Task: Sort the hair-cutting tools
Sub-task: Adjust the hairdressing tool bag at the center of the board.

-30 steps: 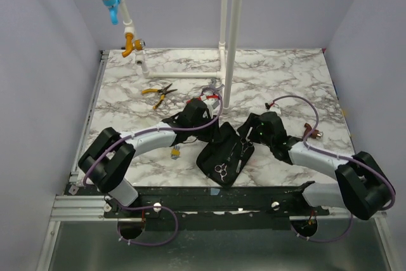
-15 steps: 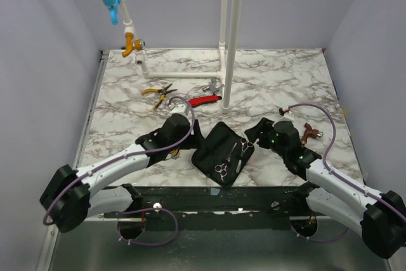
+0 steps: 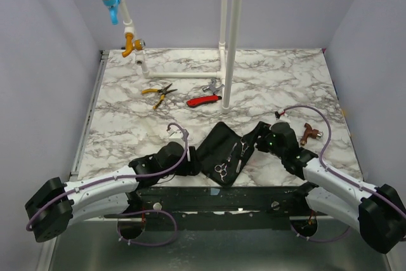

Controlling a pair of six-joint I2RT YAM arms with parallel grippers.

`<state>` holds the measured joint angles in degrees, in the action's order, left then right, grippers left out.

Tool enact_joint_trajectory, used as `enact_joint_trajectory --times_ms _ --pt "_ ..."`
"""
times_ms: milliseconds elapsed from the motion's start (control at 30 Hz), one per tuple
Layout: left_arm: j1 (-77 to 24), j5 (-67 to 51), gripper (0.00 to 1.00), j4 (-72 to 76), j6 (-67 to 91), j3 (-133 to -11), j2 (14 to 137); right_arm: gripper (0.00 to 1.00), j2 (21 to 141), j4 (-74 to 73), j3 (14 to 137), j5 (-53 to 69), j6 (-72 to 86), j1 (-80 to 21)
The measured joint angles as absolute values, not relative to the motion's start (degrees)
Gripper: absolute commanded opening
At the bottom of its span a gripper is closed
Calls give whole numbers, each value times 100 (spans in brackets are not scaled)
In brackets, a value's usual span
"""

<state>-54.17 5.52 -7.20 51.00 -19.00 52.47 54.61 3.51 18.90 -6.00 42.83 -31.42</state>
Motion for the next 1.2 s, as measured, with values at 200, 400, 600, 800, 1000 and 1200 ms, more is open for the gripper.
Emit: enact_joint_trajectory --times_ms 200,400,600,800,1000,1200 --pt "-5704 486 56 -285 5074 -1885 5363 66 5465 451 1890 -523 4274 -3142" --pt "-5701 506 47 -152 4886 -2248 6477 66 5404 416 1890 -530 4237 -3140" --pt "-5581 548 44 -128 4560 -3063 7338 66 5129 283 1890 -572 4239 -3140" --pt "-5030 510 44 -47 4222 -3791 8103 66 4993 237 1774 -607 4296 -3140" --pt "-4525 366 33 21 4018 -4274 8670 66 5015 126 1616 -633 4351 -3140" --pt "-4427 119 14 75 3673 -4781 9083 66 5428 198 1664 -764 4344 -3140"
